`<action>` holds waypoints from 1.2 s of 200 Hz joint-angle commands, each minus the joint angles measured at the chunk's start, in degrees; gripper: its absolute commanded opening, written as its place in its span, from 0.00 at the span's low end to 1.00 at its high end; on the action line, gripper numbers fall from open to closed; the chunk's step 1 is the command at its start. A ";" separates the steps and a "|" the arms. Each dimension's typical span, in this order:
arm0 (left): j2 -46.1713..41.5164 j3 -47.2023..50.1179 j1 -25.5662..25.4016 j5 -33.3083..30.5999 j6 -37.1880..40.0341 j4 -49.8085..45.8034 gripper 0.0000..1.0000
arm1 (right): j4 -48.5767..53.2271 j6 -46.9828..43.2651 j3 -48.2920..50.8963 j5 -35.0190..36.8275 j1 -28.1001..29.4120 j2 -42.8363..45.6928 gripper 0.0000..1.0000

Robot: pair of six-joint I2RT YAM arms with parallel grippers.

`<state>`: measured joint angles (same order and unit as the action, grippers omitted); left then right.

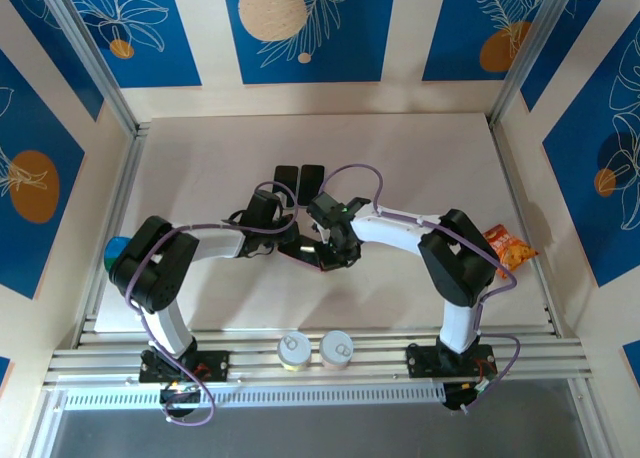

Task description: Put the phone into the phone case

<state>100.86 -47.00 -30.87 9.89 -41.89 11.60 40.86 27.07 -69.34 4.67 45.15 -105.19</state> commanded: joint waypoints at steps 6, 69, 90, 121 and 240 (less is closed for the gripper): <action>2.81 1.78 1.25 -2.97 0.14 -4.34 0.00 | -1.11 -0.51 2.05 0.71 0.49 -2.67 0.00; 3.07 4.70 1.25 -3.21 0.43 -4.10 0.00 | -3.26 0.87 5.51 4.05 5.37 -9.24 0.00; 3.44 5.47 1.25 -3.30 0.58 -3.99 0.00 | -3.53 1.18 6.34 3.83 6.73 -11.46 0.00; 3.83 6.56 1.25 -3.21 0.21 -3.16 0.00 | -4.63 1.58 7.93 1.91 7.62 -13.84 0.00; 4.17 7.36 1.25 -2.38 -0.91 -1.18 0.00 | -4.96 2.55 9.56 -1.32 6.68 -11.47 0.00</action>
<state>101.14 -42.83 -30.48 10.48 -42.11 20.51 37.95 28.86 -67.70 12.27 50.28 -107.11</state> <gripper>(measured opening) 0.043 0.047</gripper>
